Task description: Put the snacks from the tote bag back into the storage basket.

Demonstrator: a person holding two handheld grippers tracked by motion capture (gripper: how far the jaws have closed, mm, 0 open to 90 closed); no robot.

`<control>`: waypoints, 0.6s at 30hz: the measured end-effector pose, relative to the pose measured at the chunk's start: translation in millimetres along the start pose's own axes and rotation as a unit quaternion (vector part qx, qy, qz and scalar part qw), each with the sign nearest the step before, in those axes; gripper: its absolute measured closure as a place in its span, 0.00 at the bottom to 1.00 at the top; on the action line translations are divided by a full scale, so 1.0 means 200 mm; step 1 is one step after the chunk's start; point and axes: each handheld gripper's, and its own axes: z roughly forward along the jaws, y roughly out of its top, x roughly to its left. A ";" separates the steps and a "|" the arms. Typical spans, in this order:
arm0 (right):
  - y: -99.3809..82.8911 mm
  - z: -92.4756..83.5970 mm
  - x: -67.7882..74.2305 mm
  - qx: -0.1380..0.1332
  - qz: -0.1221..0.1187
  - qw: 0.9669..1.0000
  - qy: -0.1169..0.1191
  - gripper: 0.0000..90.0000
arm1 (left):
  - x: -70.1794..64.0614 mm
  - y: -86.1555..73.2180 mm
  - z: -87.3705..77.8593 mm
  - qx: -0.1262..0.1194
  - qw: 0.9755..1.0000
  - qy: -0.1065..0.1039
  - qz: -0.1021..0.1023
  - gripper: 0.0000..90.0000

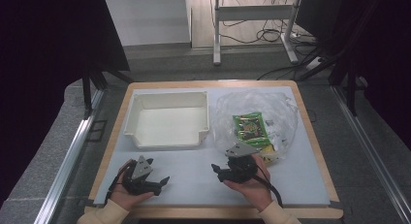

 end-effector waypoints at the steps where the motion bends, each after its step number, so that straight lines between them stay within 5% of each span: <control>1: 0.00 0.00 0.00 0.001 0.004 1.000 0.002 0.32 | 0.00 0.00 0.00 0.000 1.000 0.000 0.000 0.14; 18: 0.06 0.01 -0.02 0.019 0.016 0.999 0.033 0.32 | 0.00 0.00 0.00 0.001 1.000 0.000 0.005 0.14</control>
